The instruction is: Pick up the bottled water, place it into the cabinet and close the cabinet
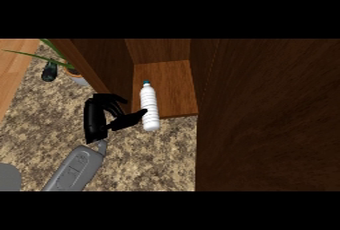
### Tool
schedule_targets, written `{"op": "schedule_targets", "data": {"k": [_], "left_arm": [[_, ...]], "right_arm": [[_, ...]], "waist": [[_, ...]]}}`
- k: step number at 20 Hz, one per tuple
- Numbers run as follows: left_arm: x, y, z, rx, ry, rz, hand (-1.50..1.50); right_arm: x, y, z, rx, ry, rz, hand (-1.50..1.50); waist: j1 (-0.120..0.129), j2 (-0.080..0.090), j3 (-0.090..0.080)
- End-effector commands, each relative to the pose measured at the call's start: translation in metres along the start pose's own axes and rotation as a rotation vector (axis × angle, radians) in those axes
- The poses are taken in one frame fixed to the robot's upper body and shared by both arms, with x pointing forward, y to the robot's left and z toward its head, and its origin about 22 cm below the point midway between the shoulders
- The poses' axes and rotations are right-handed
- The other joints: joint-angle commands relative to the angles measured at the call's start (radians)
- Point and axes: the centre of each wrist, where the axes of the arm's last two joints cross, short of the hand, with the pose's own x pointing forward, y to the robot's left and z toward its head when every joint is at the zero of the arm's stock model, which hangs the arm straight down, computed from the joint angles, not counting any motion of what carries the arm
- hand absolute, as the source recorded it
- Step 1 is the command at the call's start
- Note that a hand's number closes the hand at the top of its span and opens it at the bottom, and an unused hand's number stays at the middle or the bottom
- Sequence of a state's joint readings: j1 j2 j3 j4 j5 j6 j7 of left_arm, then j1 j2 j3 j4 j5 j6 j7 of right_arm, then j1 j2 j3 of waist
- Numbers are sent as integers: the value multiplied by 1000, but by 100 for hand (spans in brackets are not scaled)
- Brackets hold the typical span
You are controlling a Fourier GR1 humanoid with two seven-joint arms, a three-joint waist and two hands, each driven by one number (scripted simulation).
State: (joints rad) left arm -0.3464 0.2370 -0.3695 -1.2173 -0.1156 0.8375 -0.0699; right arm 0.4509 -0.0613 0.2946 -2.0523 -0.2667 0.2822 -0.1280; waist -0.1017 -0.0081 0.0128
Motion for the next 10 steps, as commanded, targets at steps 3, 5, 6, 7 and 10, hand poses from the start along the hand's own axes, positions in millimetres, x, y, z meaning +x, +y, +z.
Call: {"op": "schedule_targets", "data": {"k": [3, 5, 6, 7, 10], "left_arm": [[31, -23, -59, -42, 53, 51, -150], [42, -20, -62, -69, 25, 112, -150], [49, -29, -56, -84, 3, 144, -150], [52, -25, -58, -93, -2, 179, -150], [61, -28, -52, -111, -17, 287, -150]], "right_arm": [[4, 5, 4, 3, 5, -13, -150], [-2, 6, 1, 8, -11, -13, -150], [1, 2, 0, 4, -9, 7, -150], [5, -4, 3, -14, -14, 20, -150], [3, 5, -1, 7, -15, 26, -150]], "waist": [[-32, 36, -16], [-30, 36, -16], [-25, 35, -16], [-13, 31, -16], [-13, 33, -18]]}}
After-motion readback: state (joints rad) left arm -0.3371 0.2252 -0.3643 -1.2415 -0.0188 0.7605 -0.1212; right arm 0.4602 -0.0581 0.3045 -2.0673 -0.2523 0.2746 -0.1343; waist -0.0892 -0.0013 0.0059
